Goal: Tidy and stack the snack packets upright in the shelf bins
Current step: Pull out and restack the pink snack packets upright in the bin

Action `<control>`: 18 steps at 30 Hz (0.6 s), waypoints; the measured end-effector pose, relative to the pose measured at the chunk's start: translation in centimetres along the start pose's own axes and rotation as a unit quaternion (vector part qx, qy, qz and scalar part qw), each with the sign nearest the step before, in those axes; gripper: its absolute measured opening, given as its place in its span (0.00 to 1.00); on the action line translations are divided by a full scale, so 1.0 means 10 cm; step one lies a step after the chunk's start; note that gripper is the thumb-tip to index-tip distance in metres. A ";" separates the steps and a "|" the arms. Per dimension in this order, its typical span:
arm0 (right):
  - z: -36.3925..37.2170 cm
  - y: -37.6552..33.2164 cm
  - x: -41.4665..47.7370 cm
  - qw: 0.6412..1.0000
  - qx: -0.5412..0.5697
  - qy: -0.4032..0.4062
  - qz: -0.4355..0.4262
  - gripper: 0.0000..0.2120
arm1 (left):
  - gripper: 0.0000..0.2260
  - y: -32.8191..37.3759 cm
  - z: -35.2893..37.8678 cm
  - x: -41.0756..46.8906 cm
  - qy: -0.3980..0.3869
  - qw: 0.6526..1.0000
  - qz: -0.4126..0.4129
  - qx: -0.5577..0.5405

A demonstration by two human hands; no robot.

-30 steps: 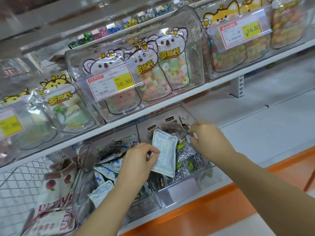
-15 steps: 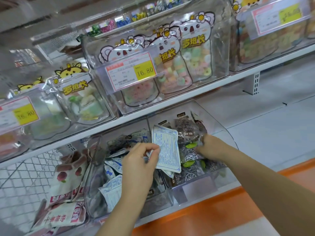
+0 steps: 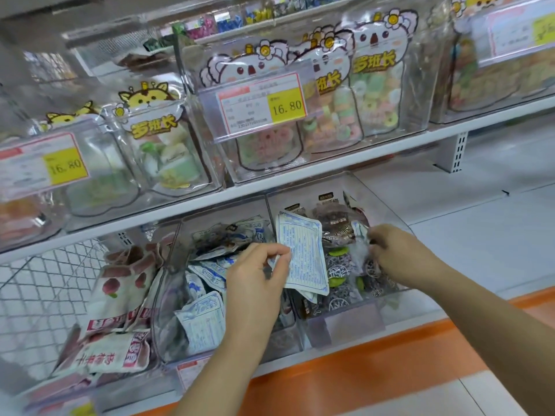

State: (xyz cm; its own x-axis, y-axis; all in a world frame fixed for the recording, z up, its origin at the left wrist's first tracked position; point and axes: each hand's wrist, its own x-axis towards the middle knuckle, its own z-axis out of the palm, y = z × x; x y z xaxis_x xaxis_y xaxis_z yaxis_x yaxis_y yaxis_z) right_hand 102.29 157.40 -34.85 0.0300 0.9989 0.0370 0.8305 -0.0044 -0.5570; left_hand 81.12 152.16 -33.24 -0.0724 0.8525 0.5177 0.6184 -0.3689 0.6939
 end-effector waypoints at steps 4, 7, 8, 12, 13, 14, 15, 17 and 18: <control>-0.17 -0.08 -0.17 0.987 0.003 0.140 -0.081 0.08 | 0.07 0.05 0.00 0.01 0.004 1.000 -0.007 -0.001; -0.20 -0.14 -0.29 0.971 0.052 0.219 -0.082 0.11 | 0.07 0.11 -0.01 0.05 0.011 0.999 -0.036 -0.015; -0.19 -0.16 -0.32 0.966 0.067 0.234 -0.087 0.11 | 0.08 0.13 -0.02 0.05 0.018 0.998 -0.049 -0.030; -0.17 -0.30 -0.40 0.949 0.120 0.273 -0.098 0.11 | 0.07 0.18 -0.15 -0.01 0.054 0.991 -0.074 -0.099; -0.16 -0.35 -0.41 0.946 0.133 0.279 -0.097 0.12 | 0.07 0.19 -0.21 -0.03 0.066 0.990 -0.071 -0.106; -0.14 -0.41 -0.43 0.943 0.149 0.281 -0.094 0.13 | 0.07 0.18 -0.28 -0.04 0.081 0.988 -0.068 -0.109; -0.11 -0.47 -0.44 0.941 0.165 0.280 -0.092 0.14 | 0.08 0.16 -0.35 -0.05 0.098 0.987 -0.064 -0.107; -0.05 -0.63 -0.44 0.937 0.200 0.271 -0.092 0.15 | 0.07 0.09 -0.50 -0.05 0.130 0.984 -0.069 -0.103; -0.01 -0.70 -0.43 0.935 0.221 0.262 -0.088 0.15 | 0.07 0.03 -0.57 -0.04 0.146 0.981 -0.078 -0.105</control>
State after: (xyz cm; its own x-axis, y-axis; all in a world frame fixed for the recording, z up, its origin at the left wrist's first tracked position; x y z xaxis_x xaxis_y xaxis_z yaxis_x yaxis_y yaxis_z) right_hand 96.34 153.11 -31.02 0.2794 0.8220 0.4963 0.5399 0.2929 -0.7891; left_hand 76.87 149.55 -30.34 -0.3930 0.7732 0.4978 0.4093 -0.3377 0.8476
